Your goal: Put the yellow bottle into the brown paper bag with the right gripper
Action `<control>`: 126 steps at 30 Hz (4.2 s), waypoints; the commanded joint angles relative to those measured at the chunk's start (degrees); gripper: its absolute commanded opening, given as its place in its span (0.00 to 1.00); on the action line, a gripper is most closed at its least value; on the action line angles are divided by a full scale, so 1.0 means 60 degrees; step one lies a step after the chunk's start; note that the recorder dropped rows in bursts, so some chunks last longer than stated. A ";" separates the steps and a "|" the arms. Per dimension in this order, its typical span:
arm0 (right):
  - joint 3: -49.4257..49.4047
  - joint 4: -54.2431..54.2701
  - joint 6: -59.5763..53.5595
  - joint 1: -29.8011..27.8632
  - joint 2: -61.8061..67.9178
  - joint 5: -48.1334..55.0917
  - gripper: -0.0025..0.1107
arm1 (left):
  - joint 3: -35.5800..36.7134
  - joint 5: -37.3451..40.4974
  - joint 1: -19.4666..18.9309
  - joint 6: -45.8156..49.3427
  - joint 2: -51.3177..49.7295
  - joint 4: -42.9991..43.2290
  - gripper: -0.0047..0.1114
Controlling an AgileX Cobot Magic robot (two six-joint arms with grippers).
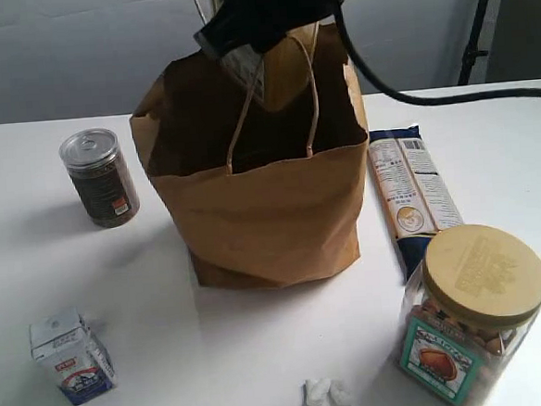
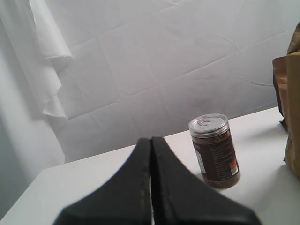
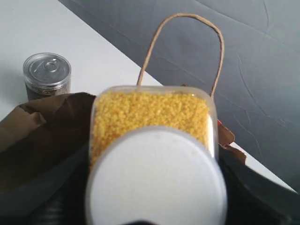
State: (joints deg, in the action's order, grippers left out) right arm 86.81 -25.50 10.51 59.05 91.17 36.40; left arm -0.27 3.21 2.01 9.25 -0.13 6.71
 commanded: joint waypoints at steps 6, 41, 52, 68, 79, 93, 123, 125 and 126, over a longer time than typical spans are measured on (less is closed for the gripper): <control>0.0161 -0.0126 0.0034 -0.0048 -0.0153 -0.0419 0.66 | 0.0045 -0.0053 0.0038 -0.0047 0.0022 -0.0041 0.04; -0.4309 0.0653 0.1521 -0.0652 -0.5804 0.0330 0.02 | 0.0045 -0.0053 0.0038 -0.0047 0.0022 -0.0041 0.04; -0.8571 0.2541 0.1277 -0.2934 -0.8549 -0.2488 0.02 | 0.0045 -0.0053 0.0038 -0.0047 0.0022 -0.0041 0.04; -1.3024 0.4190 -0.0987 -0.6337 -1.3706 -0.4413 0.02 | 0.0045 -0.0053 0.0038 -0.0047 0.0022 -0.0041 0.04; -1.3804 0.4611 -0.1751 -0.7755 -1.5194 -0.4203 0.02 | 0.0045 -0.0040 0.0038 -0.0047 0.0022 -0.0041 0.04; -1.4468 0.4611 -0.2153 -0.7755 -1.5194 -0.4469 0.02 | 0.0045 -0.0040 0.0038 -0.0047 0.0022 -0.0041 0.04; -1.4468 0.4826 -0.1443 -0.7755 -1.5194 -0.4469 0.02 | 0.0045 -0.0040 0.0038 -0.0047 0.0022 -0.0041 0.04; -1.4468 0.4826 -0.1422 -0.7755 -1.5194 -0.4469 0.02 | 0.0045 -0.0040 0.0038 -0.0047 0.0022 -0.0041 0.04; -1.4468 0.4826 -0.1422 -0.7755 -1.5194 -0.4469 0.02 | 0.0045 -0.0040 0.0038 -0.0047 0.0022 -0.0041 0.04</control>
State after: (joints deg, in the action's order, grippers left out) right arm 0.20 2.98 1.66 13.03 0.21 10.25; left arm -0.27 3.21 2.01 9.25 -0.13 6.71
